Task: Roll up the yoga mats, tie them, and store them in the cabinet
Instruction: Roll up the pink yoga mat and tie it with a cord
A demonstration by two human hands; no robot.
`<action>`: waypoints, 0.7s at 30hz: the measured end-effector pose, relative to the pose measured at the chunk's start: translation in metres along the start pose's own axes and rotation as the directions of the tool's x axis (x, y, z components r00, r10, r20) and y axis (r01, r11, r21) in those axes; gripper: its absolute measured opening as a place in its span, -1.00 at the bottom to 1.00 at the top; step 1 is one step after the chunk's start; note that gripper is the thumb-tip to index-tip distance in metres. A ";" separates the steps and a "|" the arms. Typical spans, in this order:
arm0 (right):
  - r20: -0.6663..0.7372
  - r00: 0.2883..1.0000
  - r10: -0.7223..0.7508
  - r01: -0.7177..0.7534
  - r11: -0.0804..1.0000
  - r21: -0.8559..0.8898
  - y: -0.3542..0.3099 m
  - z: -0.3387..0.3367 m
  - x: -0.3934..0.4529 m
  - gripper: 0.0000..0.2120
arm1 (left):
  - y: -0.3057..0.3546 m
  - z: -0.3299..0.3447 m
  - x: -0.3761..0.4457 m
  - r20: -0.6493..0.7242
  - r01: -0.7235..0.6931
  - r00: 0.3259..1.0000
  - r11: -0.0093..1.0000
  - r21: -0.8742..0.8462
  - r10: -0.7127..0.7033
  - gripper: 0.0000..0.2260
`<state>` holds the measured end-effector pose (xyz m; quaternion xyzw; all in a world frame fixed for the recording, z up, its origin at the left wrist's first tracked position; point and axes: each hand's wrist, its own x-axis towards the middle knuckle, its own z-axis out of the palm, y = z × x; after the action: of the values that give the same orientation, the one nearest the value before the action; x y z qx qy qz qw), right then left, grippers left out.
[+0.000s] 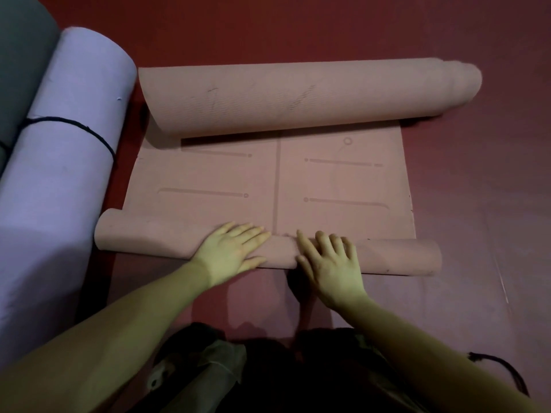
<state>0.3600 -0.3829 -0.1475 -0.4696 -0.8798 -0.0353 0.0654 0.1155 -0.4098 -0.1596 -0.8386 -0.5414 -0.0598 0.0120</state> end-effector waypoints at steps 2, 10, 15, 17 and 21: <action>0.055 0.998 0.002 -0.004 1.000 0.024 -0.003 -0.001 -0.002 -0.56 | -0.007 0.001 0.009 0.040 -0.004 0.999 1.000 -0.024 0.005 -0.50; 0.292 0.953 0.081 -0.096 0.995 0.037 0.013 0.004 0.051 -0.51 | 0.011 -0.012 0.026 -0.033 0.290 0.957 0.953 0.091 -0.288 -0.54; 0.188 0.978 0.088 -0.097 0.995 0.039 0.012 0.003 0.059 -0.50 | 0.005 -0.003 0.039 0.056 0.320 0.944 0.944 0.076 -0.324 -0.49; 0.114 0.991 0.076 -0.084 0.994 0.067 0.008 0.000 0.054 -0.52 | -0.004 -0.001 0.049 0.083 0.312 0.945 0.947 0.076 -0.317 -0.50; 0.139 0.987 0.076 -0.089 0.992 0.089 0.004 0.001 0.047 -0.53 | -0.016 -0.001 0.066 0.090 0.301 0.948 0.951 0.067 -0.307 -0.50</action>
<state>0.3375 -0.3422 -0.1415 -0.5035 -0.8625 0.0413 0.0293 0.1280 -0.3434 -0.1522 -0.7464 -0.6654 -0.0052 -0.0024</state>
